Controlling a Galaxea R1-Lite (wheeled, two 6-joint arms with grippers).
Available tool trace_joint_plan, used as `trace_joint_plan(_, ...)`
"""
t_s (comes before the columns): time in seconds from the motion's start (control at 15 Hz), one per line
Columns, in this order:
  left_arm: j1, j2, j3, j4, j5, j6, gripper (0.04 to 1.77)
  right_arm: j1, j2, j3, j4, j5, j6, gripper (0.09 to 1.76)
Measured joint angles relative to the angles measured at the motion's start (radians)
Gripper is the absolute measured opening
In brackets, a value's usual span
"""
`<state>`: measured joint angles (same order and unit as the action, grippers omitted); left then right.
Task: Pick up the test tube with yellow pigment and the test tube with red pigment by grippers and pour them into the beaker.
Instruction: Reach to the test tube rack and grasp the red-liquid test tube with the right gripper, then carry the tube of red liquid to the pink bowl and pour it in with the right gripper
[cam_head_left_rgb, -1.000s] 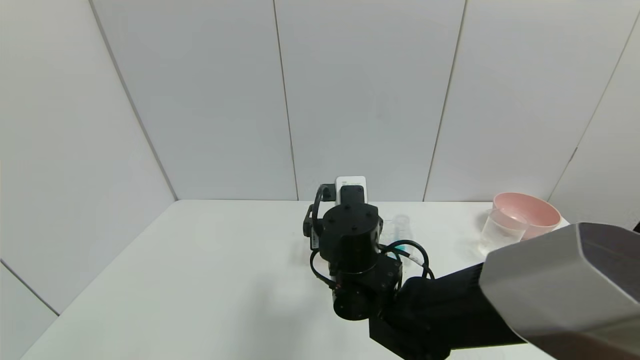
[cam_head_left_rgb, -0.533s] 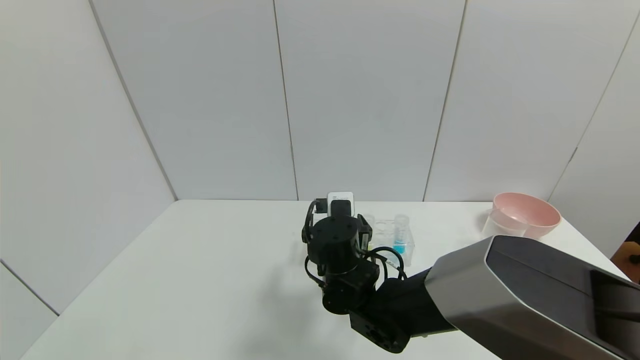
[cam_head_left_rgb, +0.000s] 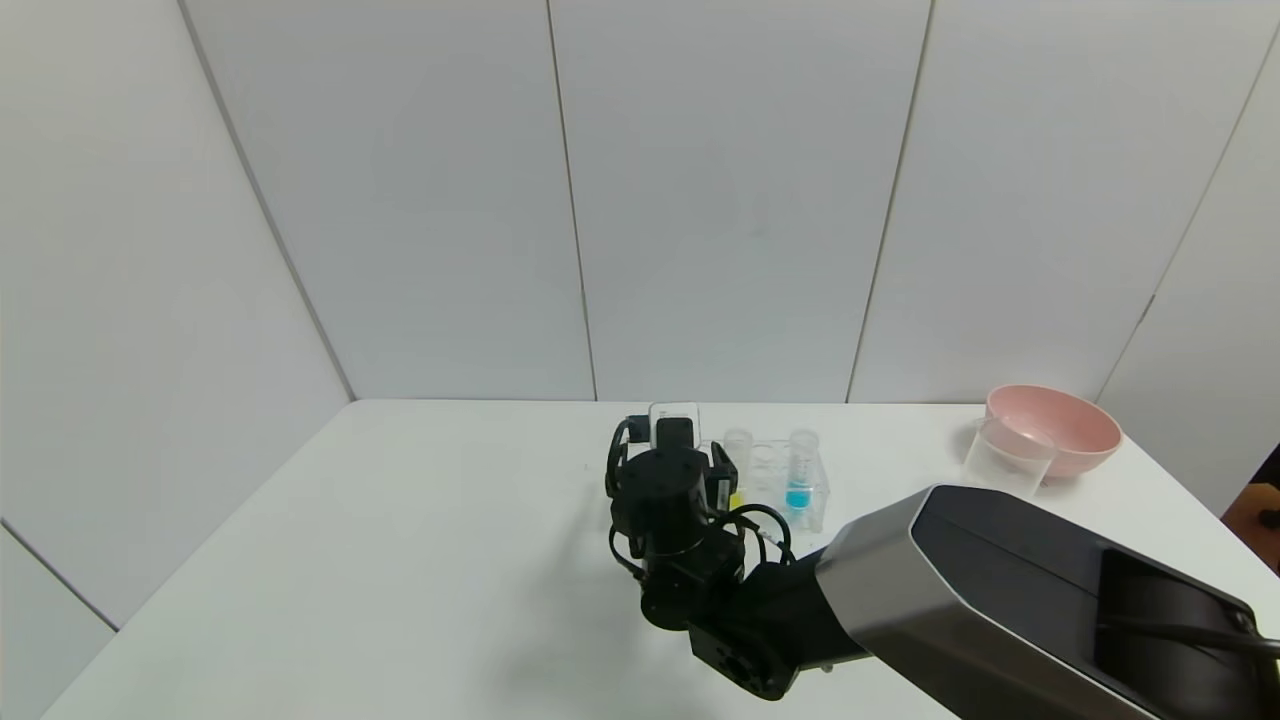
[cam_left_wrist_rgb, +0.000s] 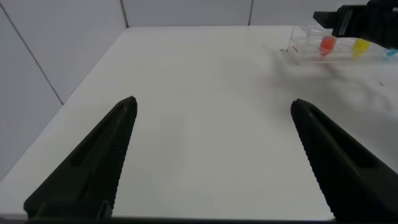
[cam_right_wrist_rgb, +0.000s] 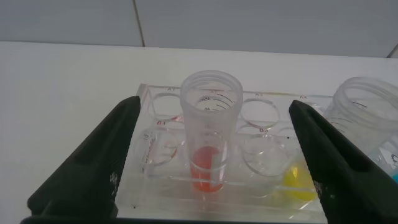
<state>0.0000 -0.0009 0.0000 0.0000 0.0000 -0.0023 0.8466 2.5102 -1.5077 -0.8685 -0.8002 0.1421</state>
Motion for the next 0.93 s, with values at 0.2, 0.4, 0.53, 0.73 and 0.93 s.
trace_joint_plan(0.2,0.000,0.000,0.000,0.000,0.000,0.000,1.76,-0.004,0.016,-0.012,0.001,0.018,0.000,1.25)
trace_joint_plan(0.4,0.000,0.000,0.000,0.000,0.000,0.000,1.76,-0.010,0.023,-0.017,0.003,0.034,-0.001,0.88)
trace_joint_plan(0.53,0.000,0.000,0.000,0.000,0.000,0.000,1.76,-0.012,0.025,-0.020,0.008,0.037,0.000,0.51)
trace_joint_plan(0.73,0.000,0.000,0.000,0.000,0.000,0.000,1.76,-0.013,0.026,-0.020,0.011,0.036,-0.001,0.51)
trace_joint_plan(0.93,0.000,0.000,0.000,0.000,0.000,0.000,1.76,-0.014,0.020,-0.020,0.013,0.034,-0.001,0.51)
